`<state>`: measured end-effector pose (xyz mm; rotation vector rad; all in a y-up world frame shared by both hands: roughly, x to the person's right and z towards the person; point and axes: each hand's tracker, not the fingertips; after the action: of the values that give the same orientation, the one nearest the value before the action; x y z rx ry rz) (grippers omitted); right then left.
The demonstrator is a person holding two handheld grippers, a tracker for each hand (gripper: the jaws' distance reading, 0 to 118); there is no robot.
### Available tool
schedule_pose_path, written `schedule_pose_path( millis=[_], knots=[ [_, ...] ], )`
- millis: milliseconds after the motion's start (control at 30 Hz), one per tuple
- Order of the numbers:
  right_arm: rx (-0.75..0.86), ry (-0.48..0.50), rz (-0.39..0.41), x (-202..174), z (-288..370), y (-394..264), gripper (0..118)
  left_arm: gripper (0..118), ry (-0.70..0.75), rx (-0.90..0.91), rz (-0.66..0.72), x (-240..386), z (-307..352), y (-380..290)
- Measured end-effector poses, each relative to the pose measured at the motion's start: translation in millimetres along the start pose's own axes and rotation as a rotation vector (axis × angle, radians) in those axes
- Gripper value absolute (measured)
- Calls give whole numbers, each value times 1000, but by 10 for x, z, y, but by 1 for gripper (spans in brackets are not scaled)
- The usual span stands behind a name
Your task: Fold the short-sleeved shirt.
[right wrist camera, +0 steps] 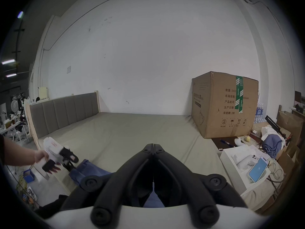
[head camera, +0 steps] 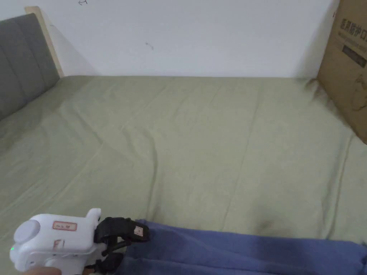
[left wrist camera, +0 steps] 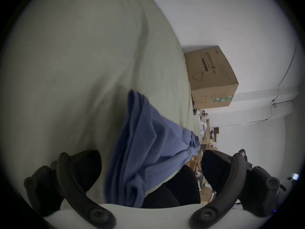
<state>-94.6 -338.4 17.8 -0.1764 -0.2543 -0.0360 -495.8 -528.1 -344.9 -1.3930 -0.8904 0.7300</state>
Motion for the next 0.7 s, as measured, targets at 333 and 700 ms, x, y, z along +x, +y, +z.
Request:
schedule_pose_path(
  millis=[333, 700],
  knots=[
    [40, 22, 17, -93, -118, 26, 0, 96, -37, 28, -91, 63, -176, 47],
    [-1, 38, -36, -50, -28, 0, 0, 4, 431, 72, -423, 754, 73, -131]
  ],
)
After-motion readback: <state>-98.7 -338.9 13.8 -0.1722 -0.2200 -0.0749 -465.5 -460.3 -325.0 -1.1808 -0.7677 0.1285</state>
